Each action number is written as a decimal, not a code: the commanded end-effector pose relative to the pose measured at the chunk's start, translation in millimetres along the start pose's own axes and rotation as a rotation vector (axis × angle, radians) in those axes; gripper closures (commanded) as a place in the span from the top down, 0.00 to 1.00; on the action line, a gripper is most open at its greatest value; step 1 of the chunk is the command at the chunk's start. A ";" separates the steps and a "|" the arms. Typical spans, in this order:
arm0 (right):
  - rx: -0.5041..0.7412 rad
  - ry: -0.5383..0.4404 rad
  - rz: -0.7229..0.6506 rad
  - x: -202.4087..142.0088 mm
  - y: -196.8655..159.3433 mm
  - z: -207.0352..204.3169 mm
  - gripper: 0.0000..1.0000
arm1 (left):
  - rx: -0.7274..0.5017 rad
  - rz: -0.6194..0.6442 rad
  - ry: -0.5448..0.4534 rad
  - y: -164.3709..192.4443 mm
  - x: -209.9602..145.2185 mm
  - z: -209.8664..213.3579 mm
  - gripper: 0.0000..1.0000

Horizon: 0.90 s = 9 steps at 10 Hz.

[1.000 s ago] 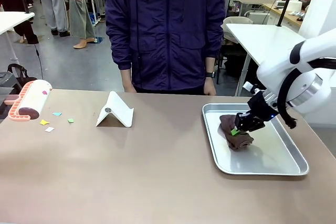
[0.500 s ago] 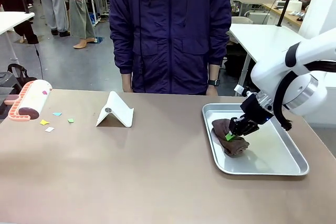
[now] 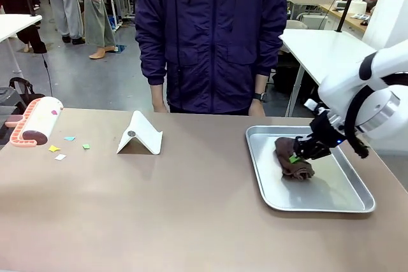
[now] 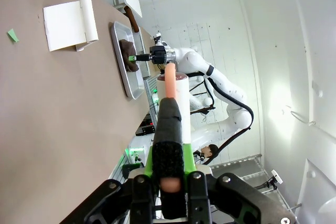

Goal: Clean the surface of the table.
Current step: If a person points to the right, clean the right side of the table with your right hand, and if they point to the left, clean the left side with your left hand.

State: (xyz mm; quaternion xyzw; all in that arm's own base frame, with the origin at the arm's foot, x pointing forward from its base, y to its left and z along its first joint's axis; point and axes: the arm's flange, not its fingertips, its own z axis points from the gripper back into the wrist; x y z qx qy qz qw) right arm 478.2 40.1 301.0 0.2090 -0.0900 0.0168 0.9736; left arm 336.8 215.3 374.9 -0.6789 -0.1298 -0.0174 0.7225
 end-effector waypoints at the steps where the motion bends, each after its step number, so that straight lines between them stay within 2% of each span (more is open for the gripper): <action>1: -0.018 -0.039 -0.130 8.0 -30.4 7.9 0.09 | -0.019 -0.021 0.008 -2.5 -1.9 2.8 0.04; 5: 0.030 -0.081 -0.233 -2.6 -68.8 22.4 0.09 | -0.019 -0.021 0.008 -2.5 -1.9 2.8 0.04; 9: 0.092 -0.118 -0.232 -3.7 -68.4 25.8 0.09 | -0.019 -0.021 0.008 -2.5 -1.9 2.8 0.04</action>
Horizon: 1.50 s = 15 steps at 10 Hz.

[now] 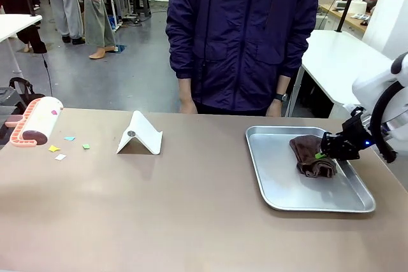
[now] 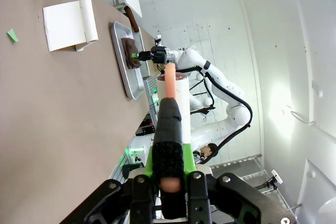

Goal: Clean the surface of the table.
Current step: If a person points to the right, clean the right side of the table with your right hand, and if they point to the left, clean the left side with your left hand.

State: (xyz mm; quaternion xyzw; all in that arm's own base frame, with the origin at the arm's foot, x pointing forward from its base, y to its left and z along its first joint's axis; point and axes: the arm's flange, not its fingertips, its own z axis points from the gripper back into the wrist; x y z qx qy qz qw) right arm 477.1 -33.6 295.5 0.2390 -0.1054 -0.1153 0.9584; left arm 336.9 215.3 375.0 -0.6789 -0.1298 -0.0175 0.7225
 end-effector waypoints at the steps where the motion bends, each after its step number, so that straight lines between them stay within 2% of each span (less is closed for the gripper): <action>1: 0.148 -0.019 0.032 -4.3 2.6 7.3 0.09 | -0.019 -0.020 0.008 -2.4 -1.9 2.7 0.04; 3: 0.451 -0.008 0.003 -8.7 4.5 31.1 0.09 | -0.019 -0.020 0.008 -2.4 -1.9 2.7 0.04; 5: 0.736 0.053 -0.067 -10.6 -6.1 54.3 0.09 | -0.019 -0.020 0.008 -2.4 -1.9 2.7 0.04; 7: 0.973 0.097 -0.096 -13.4 -25.5 73.3 0.09 | -0.019 -0.020 0.008 -2.4 -1.9 2.7 0.04; 8: 1.049 0.109 -0.074 -18.0 -33.1 83.4 0.09 | -0.019 -0.020 0.008 -2.4 -1.9 2.7 0.04; 10: 1.085 0.104 -0.018 -34.0 -50.6 111.4 0.09 | -0.019 -0.020 0.008 -2.4 -1.9 2.7 0.04; 12: 1.111 0.028 -0.010 -49.9 -78.6 135.6 0.09 | -0.019 -0.020 0.008 -2.4 -1.9 2.7 0.04; 14: 1.078 -0.051 -0.044 -60.1 -96.1 143.5 0.09 | -0.019 -0.020 0.008 -2.4 -1.9 2.7 0.04; 15: 1.103 0.033 -0.048 -47.2 -83.1 137.1 0.09 | -0.019 -0.020 0.008 -2.4 -1.9 2.7 0.04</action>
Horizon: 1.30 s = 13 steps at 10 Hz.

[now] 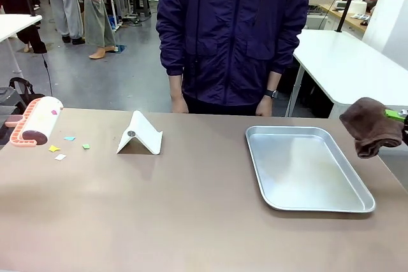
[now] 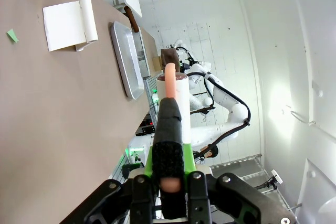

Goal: Clean the surface of the table.
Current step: If a person points to the right, clean the right side of the table with your right hand, and if they point to the left, clean the left side with your left hand, then clean the area not pointed to by the person.

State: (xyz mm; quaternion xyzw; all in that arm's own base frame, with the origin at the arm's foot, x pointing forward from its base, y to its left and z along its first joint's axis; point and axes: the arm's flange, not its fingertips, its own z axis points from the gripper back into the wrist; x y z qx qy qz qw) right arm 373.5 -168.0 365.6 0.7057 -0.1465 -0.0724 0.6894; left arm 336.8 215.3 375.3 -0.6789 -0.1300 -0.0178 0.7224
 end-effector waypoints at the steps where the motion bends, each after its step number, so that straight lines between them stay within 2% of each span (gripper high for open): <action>1: 0.006 0.040 -0.010 3.9 0.2 -18.4 0.09 | -0.019 -0.020 0.008 -2.1 -2.0 2.7 0.04; 13: 0.006 0.040 -0.010 3.9 0.2 -18.4 0.09 | -0.019 -0.020 0.008 -2.1 -2.0 2.7 0.04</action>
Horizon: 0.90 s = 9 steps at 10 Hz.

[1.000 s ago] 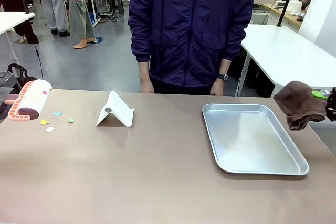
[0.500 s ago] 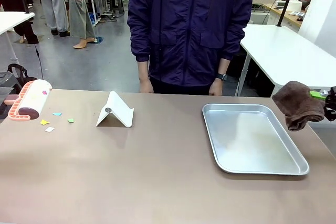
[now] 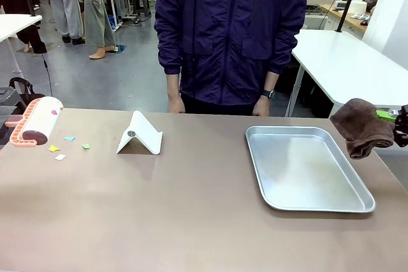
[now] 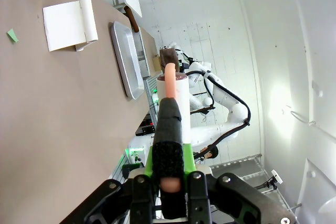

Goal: Clean the surface of the table.
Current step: Clean the area not pointed to by the person.

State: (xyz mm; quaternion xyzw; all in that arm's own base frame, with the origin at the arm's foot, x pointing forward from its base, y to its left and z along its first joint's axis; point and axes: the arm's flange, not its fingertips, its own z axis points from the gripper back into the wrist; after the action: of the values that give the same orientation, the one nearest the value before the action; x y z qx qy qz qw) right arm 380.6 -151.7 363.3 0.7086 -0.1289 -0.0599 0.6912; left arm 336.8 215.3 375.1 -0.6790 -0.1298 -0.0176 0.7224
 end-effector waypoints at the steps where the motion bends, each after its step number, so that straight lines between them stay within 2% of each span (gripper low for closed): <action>1: 0.003 -0.003 -0.001 2.4 3.3 -0.8 0.09 | -0.019 -0.020 0.008 -2.3 -2.0 2.7 0.04; 3: 0.003 -0.003 -0.001 2.4 3.3 -0.8 0.09 | -0.019 -0.020 0.008 -2.3 -2.0 2.7 0.04; 4: 0.003 -0.003 -0.001 2.4 3.3 -0.8 0.09 | 0.000 0.000 0.000 0.0 0.0 0.0 0.22; 6: 0.003 -0.003 -0.001 2.4 3.3 -0.8 0.09 | 0.220 0.016 -0.106 -6.0 9.2 10.9 0.22; 7: 0.003 -0.003 -0.001 2.4 3.3 -0.8 0.09 | 0.302 0.068 -0.166 -4.6 13.7 19.6 0.22; 8: 0.003 -0.003 -0.001 2.4 3.3 -0.8 0.09 | 0.392 0.091 -0.280 -0.6 21.8 28.6 0.22; 9: 0.003 -0.003 -0.001 2.4 3.3 -0.8 0.09 | 0.408 0.161 -0.276 4.2 30.6 35.5 0.22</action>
State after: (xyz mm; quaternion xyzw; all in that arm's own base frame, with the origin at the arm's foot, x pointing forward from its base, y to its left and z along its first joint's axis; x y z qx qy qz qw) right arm 380.6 -152.2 363.2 0.7085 -0.1292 -0.0603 0.6912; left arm 353.7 267.0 375.8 -0.5242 -0.1942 0.1198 0.8204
